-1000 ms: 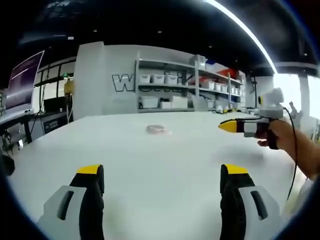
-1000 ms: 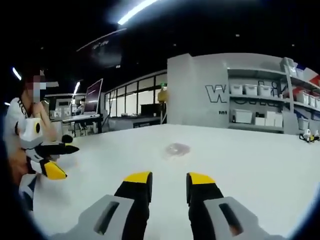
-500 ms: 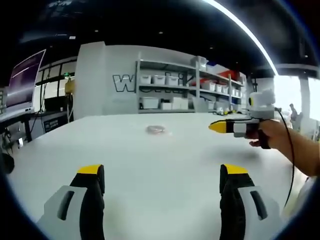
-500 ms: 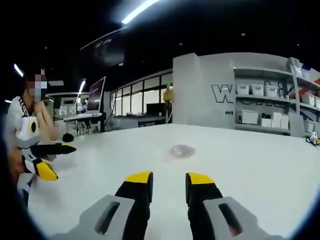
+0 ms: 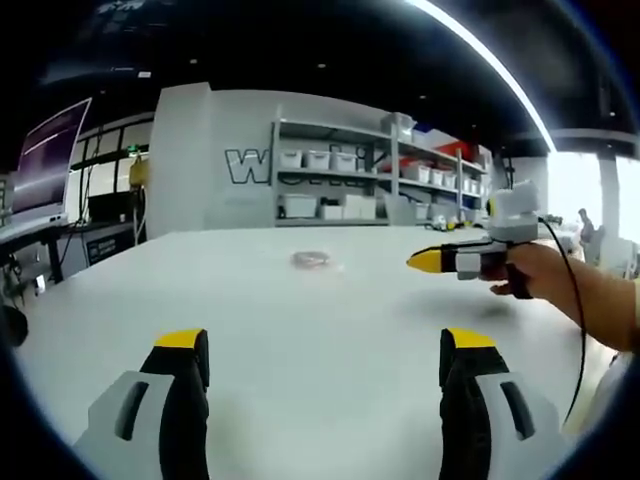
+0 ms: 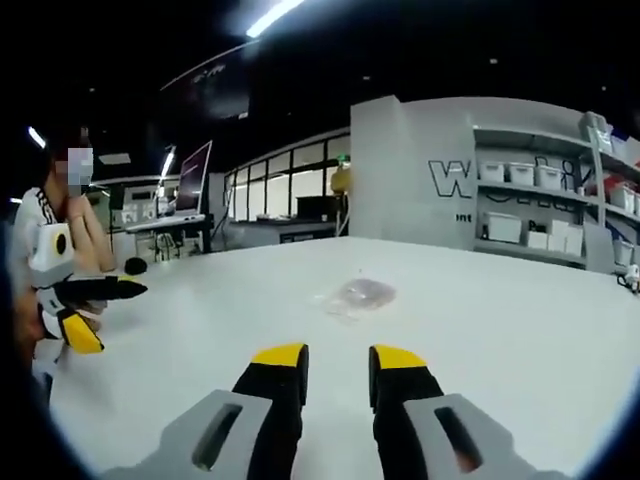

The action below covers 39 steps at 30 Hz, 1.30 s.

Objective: Open the resealable bag by pulling the two sides of the seal apart until the entire bag opening is separated and visibly accessible.

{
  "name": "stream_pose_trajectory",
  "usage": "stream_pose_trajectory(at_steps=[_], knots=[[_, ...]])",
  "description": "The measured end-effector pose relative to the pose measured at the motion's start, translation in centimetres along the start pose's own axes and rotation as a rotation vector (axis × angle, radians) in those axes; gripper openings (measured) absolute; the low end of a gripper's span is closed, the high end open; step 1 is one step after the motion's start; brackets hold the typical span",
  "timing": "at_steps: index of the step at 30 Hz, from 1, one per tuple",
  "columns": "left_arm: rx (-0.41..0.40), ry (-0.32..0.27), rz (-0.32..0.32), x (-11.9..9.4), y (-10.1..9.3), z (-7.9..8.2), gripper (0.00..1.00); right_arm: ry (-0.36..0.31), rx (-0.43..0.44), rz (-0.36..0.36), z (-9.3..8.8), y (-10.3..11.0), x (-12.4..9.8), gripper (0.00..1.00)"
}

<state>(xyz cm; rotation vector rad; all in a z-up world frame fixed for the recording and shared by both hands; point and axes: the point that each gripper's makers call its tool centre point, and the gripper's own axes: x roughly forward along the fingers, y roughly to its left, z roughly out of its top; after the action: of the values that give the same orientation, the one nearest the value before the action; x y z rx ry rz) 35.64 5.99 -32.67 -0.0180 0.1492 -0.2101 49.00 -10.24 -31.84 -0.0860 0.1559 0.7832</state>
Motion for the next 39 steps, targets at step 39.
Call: stream_pose_trajectory(at_steps=[39], knots=[[0.002, 0.013, -0.003, 0.1, 0.0, -0.4, 0.95, 0.089, -0.084, 0.013, -1.6, -1.6, 6.0, 0.15]])
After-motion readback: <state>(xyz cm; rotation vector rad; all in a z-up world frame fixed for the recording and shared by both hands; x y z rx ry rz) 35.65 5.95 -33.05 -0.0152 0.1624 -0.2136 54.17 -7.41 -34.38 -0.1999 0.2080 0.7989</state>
